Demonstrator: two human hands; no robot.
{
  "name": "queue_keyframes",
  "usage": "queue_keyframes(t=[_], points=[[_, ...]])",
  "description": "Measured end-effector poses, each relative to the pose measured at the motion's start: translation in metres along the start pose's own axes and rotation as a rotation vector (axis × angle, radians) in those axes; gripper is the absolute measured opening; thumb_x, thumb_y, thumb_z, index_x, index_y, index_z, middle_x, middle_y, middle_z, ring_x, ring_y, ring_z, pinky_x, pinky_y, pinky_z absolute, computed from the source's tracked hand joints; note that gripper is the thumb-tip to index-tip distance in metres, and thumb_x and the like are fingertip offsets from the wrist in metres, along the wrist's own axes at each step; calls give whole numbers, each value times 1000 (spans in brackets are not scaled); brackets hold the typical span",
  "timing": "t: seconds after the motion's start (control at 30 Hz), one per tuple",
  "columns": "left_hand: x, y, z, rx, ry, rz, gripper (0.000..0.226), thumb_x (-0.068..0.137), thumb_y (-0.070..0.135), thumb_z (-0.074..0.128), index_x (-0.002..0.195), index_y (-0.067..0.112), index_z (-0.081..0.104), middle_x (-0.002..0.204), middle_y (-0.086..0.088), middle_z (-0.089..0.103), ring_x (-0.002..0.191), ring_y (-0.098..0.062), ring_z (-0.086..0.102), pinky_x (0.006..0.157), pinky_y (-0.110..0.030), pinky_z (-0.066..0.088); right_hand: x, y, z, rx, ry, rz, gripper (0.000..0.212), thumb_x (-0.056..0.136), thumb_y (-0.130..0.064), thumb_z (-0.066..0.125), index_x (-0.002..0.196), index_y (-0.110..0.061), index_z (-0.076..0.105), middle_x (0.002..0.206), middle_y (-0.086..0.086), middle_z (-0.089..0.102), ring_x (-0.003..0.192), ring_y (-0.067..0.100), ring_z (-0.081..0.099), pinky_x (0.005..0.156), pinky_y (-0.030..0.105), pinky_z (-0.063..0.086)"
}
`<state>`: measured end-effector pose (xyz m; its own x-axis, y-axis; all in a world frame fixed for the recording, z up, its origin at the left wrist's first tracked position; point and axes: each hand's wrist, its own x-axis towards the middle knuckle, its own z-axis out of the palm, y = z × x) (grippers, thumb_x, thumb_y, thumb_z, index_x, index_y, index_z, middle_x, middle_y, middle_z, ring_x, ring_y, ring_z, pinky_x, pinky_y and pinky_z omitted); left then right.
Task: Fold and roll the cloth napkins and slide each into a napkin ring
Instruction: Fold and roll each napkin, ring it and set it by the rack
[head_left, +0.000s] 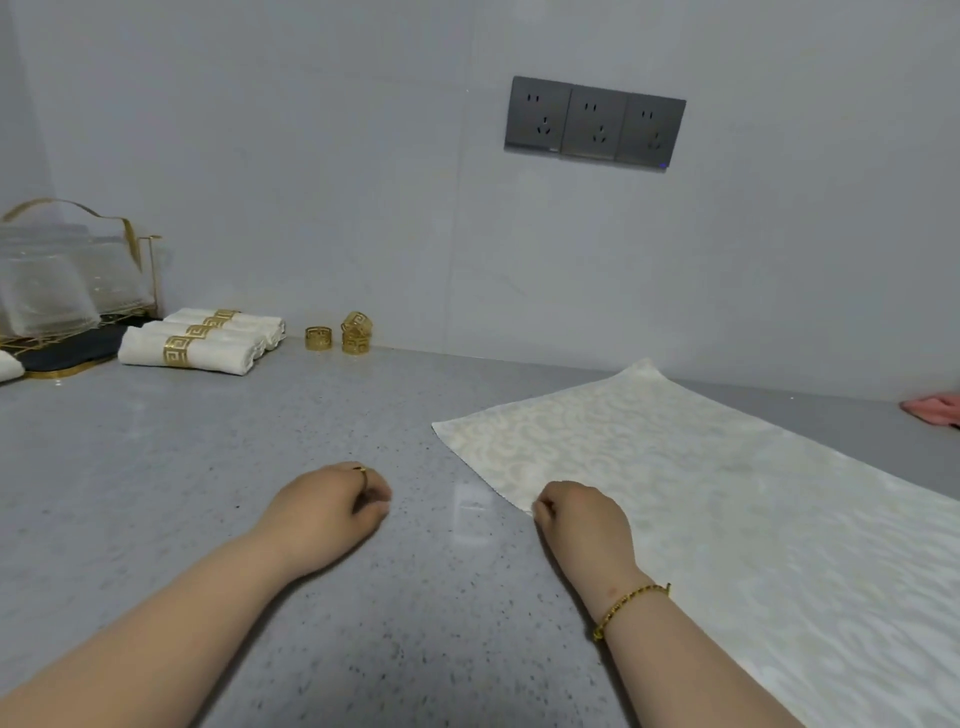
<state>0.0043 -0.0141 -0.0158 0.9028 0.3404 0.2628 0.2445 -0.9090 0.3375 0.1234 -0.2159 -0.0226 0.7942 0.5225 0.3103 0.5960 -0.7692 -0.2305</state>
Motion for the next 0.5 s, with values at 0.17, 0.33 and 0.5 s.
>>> queue_keyframes(t=[0.17, 0.33, 0.5], points=[[14, 44, 26, -81, 17, 119, 25, 93, 30, 46, 114, 25, 59, 117, 10, 58, 104, -8, 54, 84, -18, 40, 4, 8, 2, 251, 81, 76, 29, 93, -15, 42, 64, -13, 45, 66, 1, 52, 60, 12, 41, 48, 21, 26], [12, 46, 33, -125, 226, 139, 31, 93, 25, 48, 124, 24, 55, 125, 11, 55, 114, -10, 50, 86, -16, 34, 6, 16, -13, 686, 192, 200, 34, 92, -15, 46, 58, -21, 43, 63, -7, 48, 57, 4, 41, 50, 13, 31], [11, 36, 32, -36, 356, 206, 58, 73, 35, 60, 126, 13, 52, 121, -6, 60, 109, -26, 57, 89, -29, 34, -1, 8, -25, 726, 130, 66, 31, 92, -15, 47, 62, -22, 46, 63, -9, 48, 59, 3, 42, 55, 10, 36]])
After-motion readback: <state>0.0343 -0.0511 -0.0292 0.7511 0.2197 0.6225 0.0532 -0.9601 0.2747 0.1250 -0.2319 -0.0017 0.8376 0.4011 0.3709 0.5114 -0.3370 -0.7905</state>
